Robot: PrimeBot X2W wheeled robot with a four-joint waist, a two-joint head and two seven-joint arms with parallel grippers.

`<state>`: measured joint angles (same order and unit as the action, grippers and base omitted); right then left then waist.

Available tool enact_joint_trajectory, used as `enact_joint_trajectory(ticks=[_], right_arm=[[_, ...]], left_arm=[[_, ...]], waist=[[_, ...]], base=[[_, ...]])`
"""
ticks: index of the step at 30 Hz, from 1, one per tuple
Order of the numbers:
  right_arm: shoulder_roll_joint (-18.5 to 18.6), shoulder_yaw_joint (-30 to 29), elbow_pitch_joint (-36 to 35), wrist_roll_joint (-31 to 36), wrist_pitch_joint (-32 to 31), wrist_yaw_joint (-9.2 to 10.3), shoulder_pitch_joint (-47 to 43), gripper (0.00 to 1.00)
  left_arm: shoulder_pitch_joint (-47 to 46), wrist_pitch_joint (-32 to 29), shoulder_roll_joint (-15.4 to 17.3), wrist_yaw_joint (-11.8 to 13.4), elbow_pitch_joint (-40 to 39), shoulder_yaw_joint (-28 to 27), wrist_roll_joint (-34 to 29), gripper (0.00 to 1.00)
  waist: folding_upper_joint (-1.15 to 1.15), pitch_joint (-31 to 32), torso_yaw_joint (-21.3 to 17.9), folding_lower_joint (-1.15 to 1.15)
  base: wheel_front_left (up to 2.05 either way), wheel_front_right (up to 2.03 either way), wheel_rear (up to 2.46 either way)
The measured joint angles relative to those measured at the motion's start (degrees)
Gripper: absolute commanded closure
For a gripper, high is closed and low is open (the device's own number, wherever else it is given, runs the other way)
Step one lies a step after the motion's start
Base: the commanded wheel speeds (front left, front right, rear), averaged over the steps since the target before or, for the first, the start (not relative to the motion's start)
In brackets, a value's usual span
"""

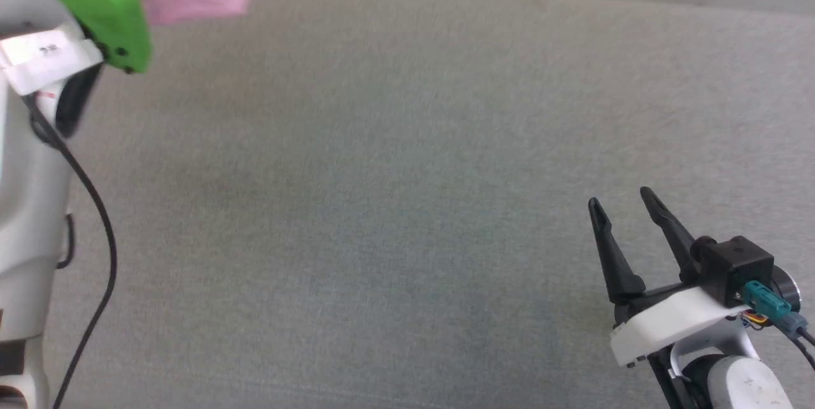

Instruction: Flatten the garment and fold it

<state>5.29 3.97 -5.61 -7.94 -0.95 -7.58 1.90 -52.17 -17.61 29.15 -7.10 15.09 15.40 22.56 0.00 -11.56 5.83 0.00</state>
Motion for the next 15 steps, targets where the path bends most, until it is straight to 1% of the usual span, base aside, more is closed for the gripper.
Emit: enact_joint_trajectory(ticks=[1, 2, 4, 7, 9, 15], right_arm=[[-0.2, 0.1, 0.4, -0.1, 0.1, 0.00, 0.0, 0.00], [-0.4, 0.3, 1.2, -0.1, 0.5, 0.00, 0.3, 0.00], [-0.6, 0.3, 1.5, -0.1, 0.6, 0.00, 0.6, 0.00], [-0.7, 0.2, 1.7, 0.0, 1.0, 0.00, 1.4, 0.00], [-0.7, 0.0, 1.8, 0.3, 1.3, 0.00, 2.1, 0.00], [-0.9, -0.4, 2.0, 0.9, 2.6, 0.00, 3.0, 0.00]], left_arm=[[-0.1, -1.1, -0.2, -0.1, -1.5, 1.2, 2.4, 1.00], [0.0, -3.8, -1.2, -0.2, -5.2, 3.6, 6.9, 1.00], [0.2, -5.4, -2.8, -0.2, -7.3, 4.8, 9.1, 1.00], [2.0, -7.0, -5.9, -0.1, -10.4, 7.2, 10.7, 1.00], [3.5, -6.9, -8.2, 0.4, -11.8, 8.8, 10.9, 1.00], [8.6, -4.8, -14.2, 4.3, -11.6, 12.9, 10.1, 1.00]], waist=[[0.00, 1.2, -0.4, 0.00], [0.00, 3.3, -1.8, 0.00], [0.00, 4.2, -3.0, 0.00], [0.00, 5.1, -5.2, 0.00], [0.00, 5.4, -7.0, 0.00], [0.00, 4.7, -12.6, 0.00]], base=[[0.00, 0.00, 0.00], [0.00, 0.00, 0.00], [0.00, 0.00, 0.00], [0.00, 0.00, 0.00], [0.00, 0.00, 0.00], [0.00, 0.00, 0.00]])
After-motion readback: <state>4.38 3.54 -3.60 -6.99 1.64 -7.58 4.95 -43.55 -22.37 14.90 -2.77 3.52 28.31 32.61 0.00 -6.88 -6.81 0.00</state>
